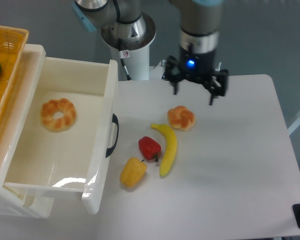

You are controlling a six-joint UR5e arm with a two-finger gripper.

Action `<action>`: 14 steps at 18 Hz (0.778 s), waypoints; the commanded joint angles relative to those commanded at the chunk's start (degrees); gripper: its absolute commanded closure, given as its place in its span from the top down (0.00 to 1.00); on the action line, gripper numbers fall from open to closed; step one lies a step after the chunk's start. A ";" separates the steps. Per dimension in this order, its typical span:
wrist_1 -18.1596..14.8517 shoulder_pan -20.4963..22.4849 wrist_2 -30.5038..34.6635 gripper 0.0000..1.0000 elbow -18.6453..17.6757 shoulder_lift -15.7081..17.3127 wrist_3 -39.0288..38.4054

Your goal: Place the donuts in the upper white drawer

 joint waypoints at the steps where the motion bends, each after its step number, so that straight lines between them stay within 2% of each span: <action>1: 1.05 0.53 0.35 1.00 0.44 -1.76 2.47; 4: 5.88 3.16 1.84 1.00 0.35 -5.63 5.74; 8: 10.01 3.96 2.99 1.00 0.71 -10.47 10.39; 11: 11.51 3.87 3.25 1.00 0.79 -12.85 10.67; 14: 12.39 3.96 3.17 1.00 0.79 -13.82 11.19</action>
